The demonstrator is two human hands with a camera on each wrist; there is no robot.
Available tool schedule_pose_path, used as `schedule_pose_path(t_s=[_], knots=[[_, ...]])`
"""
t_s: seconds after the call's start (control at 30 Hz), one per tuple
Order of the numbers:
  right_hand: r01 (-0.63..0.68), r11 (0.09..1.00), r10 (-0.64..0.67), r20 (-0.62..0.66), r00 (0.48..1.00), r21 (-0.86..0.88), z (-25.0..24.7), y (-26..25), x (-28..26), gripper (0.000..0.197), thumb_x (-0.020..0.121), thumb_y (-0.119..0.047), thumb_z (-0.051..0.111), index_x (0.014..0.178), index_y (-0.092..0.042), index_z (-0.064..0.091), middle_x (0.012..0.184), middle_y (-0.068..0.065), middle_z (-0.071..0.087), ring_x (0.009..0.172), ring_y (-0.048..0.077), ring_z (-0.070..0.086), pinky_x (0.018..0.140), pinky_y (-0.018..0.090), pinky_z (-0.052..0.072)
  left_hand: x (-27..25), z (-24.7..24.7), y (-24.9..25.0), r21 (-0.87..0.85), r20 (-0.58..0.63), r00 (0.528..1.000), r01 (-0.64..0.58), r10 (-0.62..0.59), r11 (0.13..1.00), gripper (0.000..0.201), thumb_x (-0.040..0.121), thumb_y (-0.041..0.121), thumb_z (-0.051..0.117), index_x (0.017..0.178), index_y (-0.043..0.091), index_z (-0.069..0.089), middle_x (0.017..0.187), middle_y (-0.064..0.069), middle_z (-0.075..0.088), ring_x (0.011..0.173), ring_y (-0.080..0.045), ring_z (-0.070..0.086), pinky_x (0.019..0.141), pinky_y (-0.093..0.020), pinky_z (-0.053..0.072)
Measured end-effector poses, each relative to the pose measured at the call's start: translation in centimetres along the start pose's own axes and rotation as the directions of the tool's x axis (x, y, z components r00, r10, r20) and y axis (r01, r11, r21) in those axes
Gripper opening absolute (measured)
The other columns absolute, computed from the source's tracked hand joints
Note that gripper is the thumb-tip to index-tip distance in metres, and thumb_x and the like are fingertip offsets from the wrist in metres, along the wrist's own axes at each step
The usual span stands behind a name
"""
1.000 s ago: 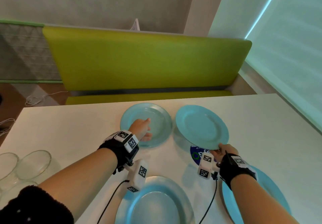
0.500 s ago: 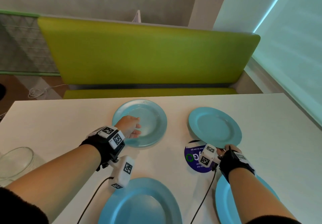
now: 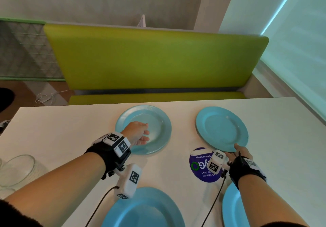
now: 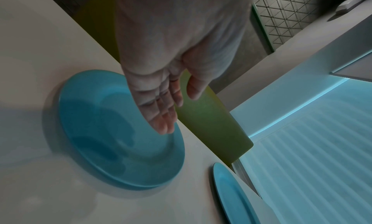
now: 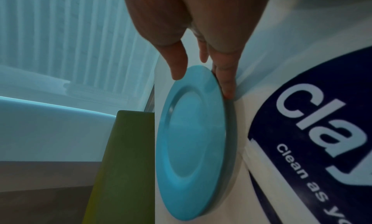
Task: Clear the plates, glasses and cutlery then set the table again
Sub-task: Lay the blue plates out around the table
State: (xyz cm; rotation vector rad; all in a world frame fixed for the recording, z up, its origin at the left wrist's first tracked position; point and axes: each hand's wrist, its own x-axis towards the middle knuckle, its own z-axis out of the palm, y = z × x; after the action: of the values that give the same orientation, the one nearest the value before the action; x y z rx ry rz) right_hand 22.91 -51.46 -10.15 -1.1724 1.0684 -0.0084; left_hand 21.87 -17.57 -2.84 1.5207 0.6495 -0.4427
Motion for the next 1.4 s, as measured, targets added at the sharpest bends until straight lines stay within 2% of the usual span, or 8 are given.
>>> schedule_pose_path(t_s=[0.1, 0.17, 0.33, 0.43, 0.6, 0.67, 0.8, 1.4], knots=[[0.016, 0.995, -0.012, -0.036, 0.999, 0.101, 0.6, -0.4, 0.7, 0.043, 0.089, -0.012, 0.058, 0.13, -0.002, 0.05, 0.124, 0.016, 0.058, 0.113, 0.034, 0.058, 0.095, 0.048, 0.049, -0.2, 0.0, 0.1, 0.009, -0.002, 1.0, 0.001, -0.001, 1.0, 0.014, 0.1, 0.02, 0.043, 0.107, 0.008, 0.043, 0.083, -0.004, 0.052, 0.066, -0.018, 0.053, 0.061, -0.028, 0.048], [0.034, 0.997, -0.03, -0.056, 0.998, 0.064, 0.8, -0.3, 1.3, 0.047, 0.084, -0.017, 0.064, 0.128, -0.005, 0.053, 0.12, 0.012, 0.06, 0.109, 0.035, 0.061, 0.095, 0.051, 0.049, -0.3, 0.0, 0.2, 0.01, -0.004, 1.0, 0.001, -0.001, 1.0, 0.014, 0.1, 0.02, 0.044, 0.107, 0.008, 0.043, 0.083, -0.005, 0.052, 0.066, -0.018, 0.053, 0.06, -0.028, 0.048], [0.126, 0.991, -0.129, -0.071, 0.989, -0.042, 0.5, 0.7, 4.3, 0.044, 0.082, -0.026, 0.063, 0.123, -0.01, 0.056, 0.124, 0.007, 0.06, 0.105, 0.027, 0.059, 0.102, 0.044, 0.046, -0.4, -0.1, 0.3, 0.015, -0.013, 1.0, -0.004, 0.005, 1.0, 0.013, 0.099, 0.02, 0.044, 0.106, 0.009, 0.045, 0.084, -0.005, 0.053, 0.065, -0.018, 0.054, 0.061, -0.028, 0.049], [0.1, 0.99, -0.113, -0.131, 0.985, -0.102, 1.1, 0.4, 1.0, 0.038, 0.086, -0.021, 0.059, 0.121, -0.005, 0.057, 0.127, 0.016, 0.058, 0.115, 0.034, 0.055, 0.105, 0.043, 0.042, -0.4, -0.1, 0.1, 0.014, -0.011, 1.0, 0.002, -0.001, 1.0, 0.014, 0.099, 0.02, 0.045, 0.106, 0.009, 0.045, 0.084, -0.005, 0.053, 0.066, -0.018, 0.054, 0.061, -0.028, 0.049], [-0.028, 0.993, 0.029, -0.005, 1.0, 0.115, 2.2, 1.1, -3.1, 0.041, 0.087, -0.01, 0.058, 0.127, -0.006, 0.05, 0.128, 0.019, 0.053, 0.117, 0.035, 0.054, 0.099, 0.04, 0.045, -0.5, 0.1, 0.0, 0.014, -0.002, 1.0, 0.007, -0.007, 1.0, 0.013, 0.099, 0.02, 0.044, 0.106, 0.009, 0.045, 0.084, -0.005, 0.054, 0.066, -0.018, 0.054, 0.062, -0.029, 0.049], [0.006, 1.0, -0.006, 0.031, 0.999, -0.021, 2.5, 1.5, -3.6, 0.045, 0.092, -0.014, 0.05, 0.136, -0.005, 0.042, 0.141, 0.016, 0.045, 0.126, 0.031, 0.048, 0.104, 0.039, 0.043, -0.4, 0.3, 0.1, 0.01, -0.001, 1.0, 0.005, -0.005, 1.0, 0.014, 0.099, 0.02, 0.044, 0.107, 0.009, 0.045, 0.085, -0.005, 0.054, 0.067, -0.018, 0.054, 0.062, -0.028, 0.049], [-0.066, 0.994, 0.065, 0.015, 0.998, 0.081, 3.4, 0.9, -3.8, 0.044, 0.093, -0.011, 0.049, 0.136, -0.004, 0.043, 0.134, 0.014, 0.052, 0.116, 0.024, 0.056, 0.094, 0.031, 0.045, -0.4, 0.4, 0.2, 0.012, -0.003, 1.0, 0.003, -0.003, 1.0, 0.014, 0.099, 0.021, 0.045, 0.106, 0.009, 0.045, 0.085, -0.005, 0.054, 0.066, -0.018, 0.054, 0.061, -0.028, 0.049], [-0.059, 0.988, 0.065, -0.042, 0.997, 0.141, 2.9, -0.6, -3.9, 0.045, 0.093, -0.014, 0.053, 0.136, -0.006, 0.044, 0.134, 0.014, 0.051, 0.111, 0.025, 0.055, 0.098, 0.033, 0.047, -0.3, 0.2, 0.3, -0.01, -0.028, 1.0, 0.005, -0.005, 1.0, 0.013, 0.099, 0.019, 0.045, 0.106, 0.009, 0.045, 0.084, -0.005, 0.054, 0.067, -0.019, 0.054, 0.062, -0.029, 0.049]])
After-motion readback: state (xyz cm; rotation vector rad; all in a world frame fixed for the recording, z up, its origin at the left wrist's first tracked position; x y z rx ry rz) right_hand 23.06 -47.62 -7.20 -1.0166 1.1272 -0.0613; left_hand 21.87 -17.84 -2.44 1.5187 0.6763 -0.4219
